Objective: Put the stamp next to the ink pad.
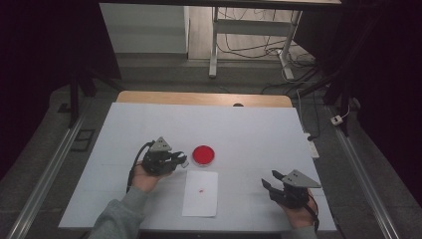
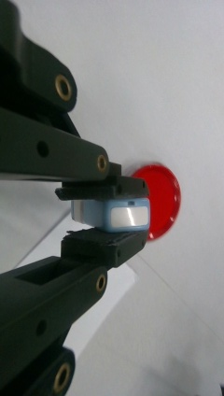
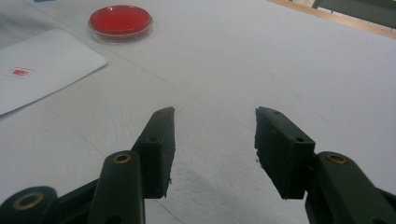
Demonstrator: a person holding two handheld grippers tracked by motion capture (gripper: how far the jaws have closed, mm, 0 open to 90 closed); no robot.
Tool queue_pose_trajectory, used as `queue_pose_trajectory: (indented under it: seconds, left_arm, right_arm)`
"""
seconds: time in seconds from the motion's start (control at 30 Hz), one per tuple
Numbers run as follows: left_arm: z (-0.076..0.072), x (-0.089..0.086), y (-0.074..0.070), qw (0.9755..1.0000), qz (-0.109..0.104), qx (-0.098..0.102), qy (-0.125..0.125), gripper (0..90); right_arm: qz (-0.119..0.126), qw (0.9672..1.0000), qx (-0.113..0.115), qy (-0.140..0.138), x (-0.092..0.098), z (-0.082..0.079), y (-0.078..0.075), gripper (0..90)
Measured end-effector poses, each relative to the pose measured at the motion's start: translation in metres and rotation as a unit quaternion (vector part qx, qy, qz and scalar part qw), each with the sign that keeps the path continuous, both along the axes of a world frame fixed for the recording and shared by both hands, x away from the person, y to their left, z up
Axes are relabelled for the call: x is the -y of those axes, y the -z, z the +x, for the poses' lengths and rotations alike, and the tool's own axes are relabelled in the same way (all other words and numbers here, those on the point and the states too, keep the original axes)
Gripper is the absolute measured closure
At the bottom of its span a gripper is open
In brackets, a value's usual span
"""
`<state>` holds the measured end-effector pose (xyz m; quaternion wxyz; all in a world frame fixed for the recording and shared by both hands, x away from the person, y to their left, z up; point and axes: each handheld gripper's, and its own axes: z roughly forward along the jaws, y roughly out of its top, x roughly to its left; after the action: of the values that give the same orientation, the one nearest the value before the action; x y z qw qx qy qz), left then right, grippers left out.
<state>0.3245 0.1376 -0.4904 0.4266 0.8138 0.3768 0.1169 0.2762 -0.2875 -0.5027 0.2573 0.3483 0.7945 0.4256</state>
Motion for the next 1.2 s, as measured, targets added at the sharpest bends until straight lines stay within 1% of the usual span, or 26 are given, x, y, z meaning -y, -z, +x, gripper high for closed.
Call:
queue_pose_trajectory:
  seconds: [0.13, 0.27, 0.5, 0.63, 0.9, 0.97, 1.1, 1.17, 1.2]
  left_arm:
    - [0.006, 0.001, 0.006, 0.9998, 0.016, -0.005, -0.007, 75.7]
    - [0.010, 0.001, 0.009, 0.9996, 0.024, -0.007, -0.015, 75.6]
    - [0.015, 0.001, 0.015, 0.9992, 0.032, -0.018, -0.017, 75.3]
    - [0.017, 0.003, 0.018, 0.9990, 0.036, -0.022, -0.017, 75.0]
    - [0.018, 0.004, 0.021, 0.9989, 0.039, -0.023, -0.015, 74.7]
    - [0.018, 0.004, 0.020, 0.9990, 0.037, -0.023, -0.014, 73.7]
    - [0.018, 0.004, 0.021, 0.9991, 0.034, -0.024, -0.012, 68.2]
    - [0.018, 0.004, 0.020, 0.9992, 0.031, -0.022, -0.013, 64.1]
    - [0.018, 0.004, 0.019, 0.9993, 0.027, -0.020, -0.014, 60.7]
  right_arm:
    - [-0.002, 1.0000, 0.000, 0.001, 0.000, 0.000, 0.000, 47.6]
    - [-0.001, 1.0000, 0.000, 0.001, -0.001, 0.000, 0.001, 47.5]
    - [-0.006, 1.0000, -0.001, 0.001, -0.001, 0.000, 0.001, 47.3]
    - [-0.002, 1.0000, -0.001, 0.002, 0.000, 0.001, 0.001, 47.3]
    - [-0.003, 1.0000, -0.001, 0.003, 0.000, 0.000, 0.001, 47.2]
    - [-0.002, 1.0000, -0.001, 0.003, 0.000, 0.001, 0.001, 47.2]
    - [-0.001, 1.0000, 0.001, 0.005, 0.001, 0.000, 0.000, 47.1]
    - [-0.002, 1.0000, 0.000, 0.005, 0.001, 0.000, 0.000, 47.1]
    - [-0.001, 1.0000, 0.001, 0.005, 0.001, 0.000, 0.000, 47.0]
